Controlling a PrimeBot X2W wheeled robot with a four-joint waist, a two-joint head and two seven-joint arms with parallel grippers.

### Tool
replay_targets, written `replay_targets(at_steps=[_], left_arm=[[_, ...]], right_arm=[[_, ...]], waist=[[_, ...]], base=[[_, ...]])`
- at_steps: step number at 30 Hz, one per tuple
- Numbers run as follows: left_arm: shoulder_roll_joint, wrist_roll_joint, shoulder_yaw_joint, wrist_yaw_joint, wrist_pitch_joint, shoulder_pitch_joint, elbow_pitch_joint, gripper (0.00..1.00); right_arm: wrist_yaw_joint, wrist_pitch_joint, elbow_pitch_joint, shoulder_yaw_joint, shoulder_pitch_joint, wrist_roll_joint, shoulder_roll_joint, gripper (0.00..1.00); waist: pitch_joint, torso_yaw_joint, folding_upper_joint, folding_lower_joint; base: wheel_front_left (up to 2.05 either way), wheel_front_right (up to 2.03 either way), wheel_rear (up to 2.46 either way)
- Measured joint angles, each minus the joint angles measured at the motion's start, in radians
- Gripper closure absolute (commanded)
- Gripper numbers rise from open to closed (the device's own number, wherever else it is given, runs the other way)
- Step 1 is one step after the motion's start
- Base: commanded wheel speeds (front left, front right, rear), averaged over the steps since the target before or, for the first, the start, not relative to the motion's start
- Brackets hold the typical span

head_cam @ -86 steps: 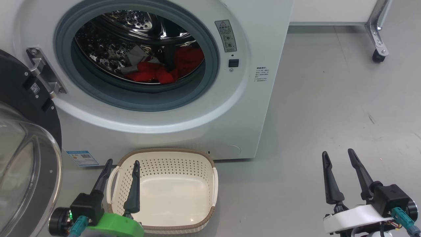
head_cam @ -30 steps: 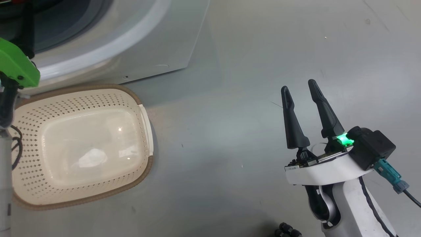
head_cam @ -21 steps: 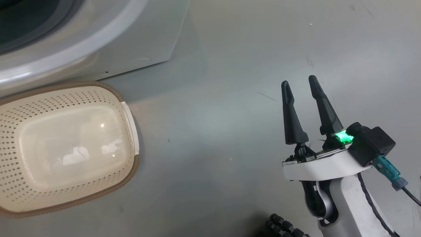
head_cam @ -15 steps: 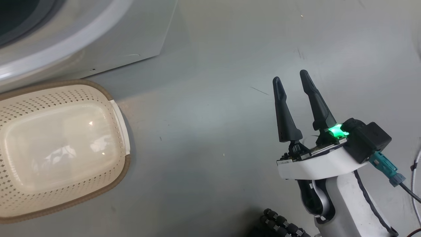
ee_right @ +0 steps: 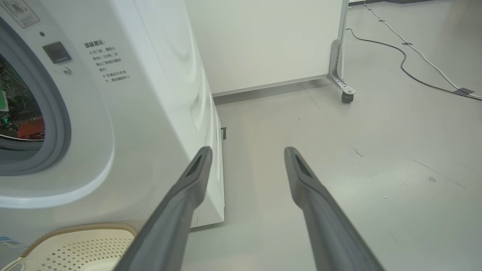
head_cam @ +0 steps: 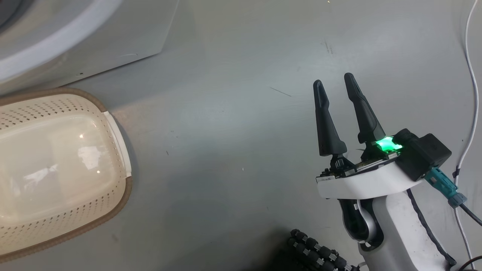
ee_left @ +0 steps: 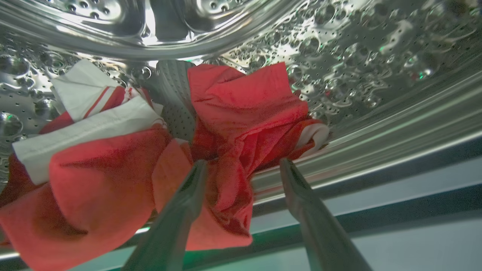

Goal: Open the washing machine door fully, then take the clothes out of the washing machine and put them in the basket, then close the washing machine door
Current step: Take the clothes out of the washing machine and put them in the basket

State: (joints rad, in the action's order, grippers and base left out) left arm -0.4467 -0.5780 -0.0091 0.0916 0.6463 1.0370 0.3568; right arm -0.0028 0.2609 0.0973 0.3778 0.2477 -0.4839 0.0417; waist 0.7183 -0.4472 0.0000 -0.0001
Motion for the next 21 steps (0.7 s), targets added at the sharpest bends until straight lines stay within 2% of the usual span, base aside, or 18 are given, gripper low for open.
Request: replay_targets(at_steps=[13,14,15,17,21], left_arm=[[-0.044,0.045,-0.022,-0.032,0.083,0.008,0.062,0.00],[-0.044,0.046,-0.025,-0.034,0.086,0.008,0.064,0.11],[-0.044,0.046,-0.026,-0.034,0.092,0.008,0.066,0.50],[-0.044,0.046,-0.028,-0.034,0.093,0.009,0.067,1.00],[-0.044,0.055,-0.029,-0.037,0.089,0.016,0.066,1.00]], right_arm=[[0.000,0.000,0.001,0.012,0.018,-0.009,0.000,0.00],[0.000,0.000,0.001,0.013,0.019,-0.009,0.000,0.00],[0.000,0.000,0.001,0.014,0.021,-0.009,0.000,0.00],[0.000,0.000,0.001,0.015,0.027,-0.009,0.000,0.00],[-0.002,0.000,0.000,0.015,0.034,-0.009,0.000,0.00]], waist=[[0.011,-0.003,0.0000,0.0000],[0.011,-0.003,0.0000,0.0000],[0.011,-0.003,0.0000,0.0000],[0.012,-0.001,0.0000,0.0000],[0.013,0.001,0.0000,0.0000]], base=[[0.00,0.00,0.00],[0.00,0.00,0.00],[0.00,0.00,0.00],[0.00,0.00,0.00],[0.00,0.00,0.00]])
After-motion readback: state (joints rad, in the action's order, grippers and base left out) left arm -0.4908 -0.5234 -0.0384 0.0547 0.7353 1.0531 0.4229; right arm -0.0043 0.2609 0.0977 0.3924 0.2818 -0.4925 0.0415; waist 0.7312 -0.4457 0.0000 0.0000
